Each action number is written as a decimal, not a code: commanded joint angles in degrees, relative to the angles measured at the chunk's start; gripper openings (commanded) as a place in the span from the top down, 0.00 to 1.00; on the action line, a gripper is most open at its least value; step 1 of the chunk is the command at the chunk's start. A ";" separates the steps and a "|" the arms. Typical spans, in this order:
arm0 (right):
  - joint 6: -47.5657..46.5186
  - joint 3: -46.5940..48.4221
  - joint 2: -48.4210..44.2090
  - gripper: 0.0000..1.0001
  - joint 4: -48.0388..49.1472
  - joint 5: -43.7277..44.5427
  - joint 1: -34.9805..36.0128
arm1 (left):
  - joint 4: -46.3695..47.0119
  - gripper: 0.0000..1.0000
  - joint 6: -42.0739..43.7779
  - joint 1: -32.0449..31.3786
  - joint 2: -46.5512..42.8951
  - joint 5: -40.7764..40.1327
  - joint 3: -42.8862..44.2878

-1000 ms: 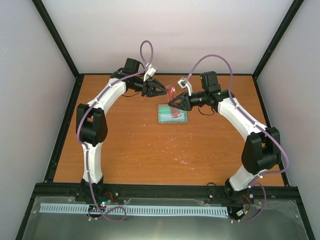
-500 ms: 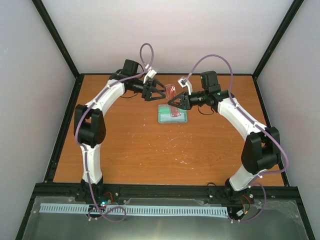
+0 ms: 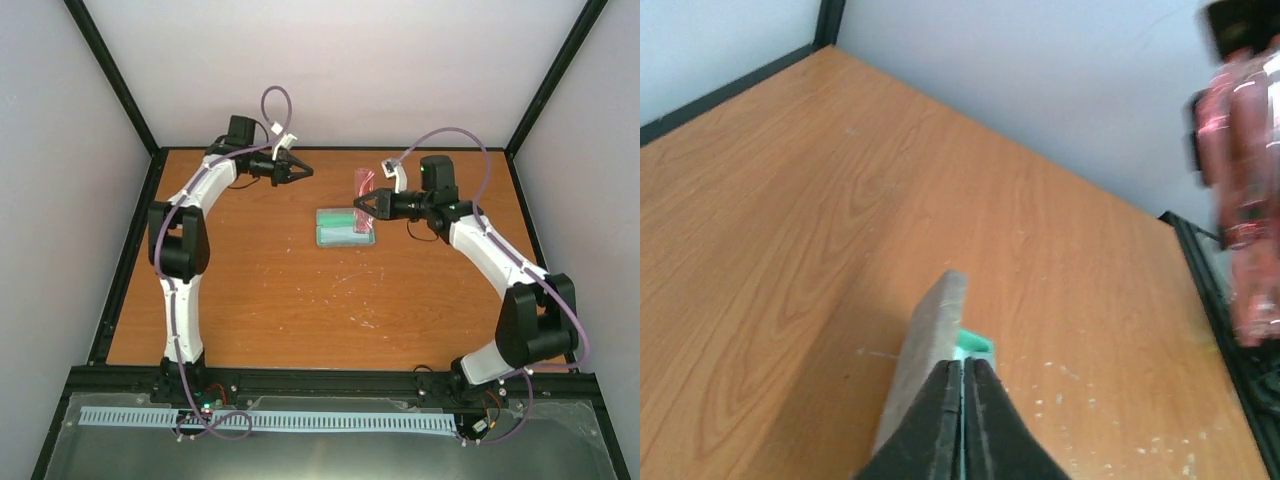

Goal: Organize the sunglasses
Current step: Fold the sunglasses, then place the sunglasses in the sunglasses case.

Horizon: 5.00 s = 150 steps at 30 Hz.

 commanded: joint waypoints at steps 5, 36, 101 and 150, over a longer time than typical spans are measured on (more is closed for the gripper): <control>17.62 -10.28 -11.27 0.77 10.35 14.39 -0.16 | -11.76 0.90 12.72 -3.65 12.08 -17.05 11.30; 26.54 -20.11 -19.82 0.76 8.63 32.31 -0.18 | -11.32 0.87 11.22 -8.46 13.42 -18.08 -1.45; -3.86 12.50 32.99 0.64 -5.24 8.27 1.49 | -5.99 0.82 4.06 -6.92 12.97 -18.83 -0.22; 2.09 11.58 30.20 0.97 -10.06 29.58 -1.43 | -7.27 0.87 4.19 -6.93 8.56 -18.47 -2.62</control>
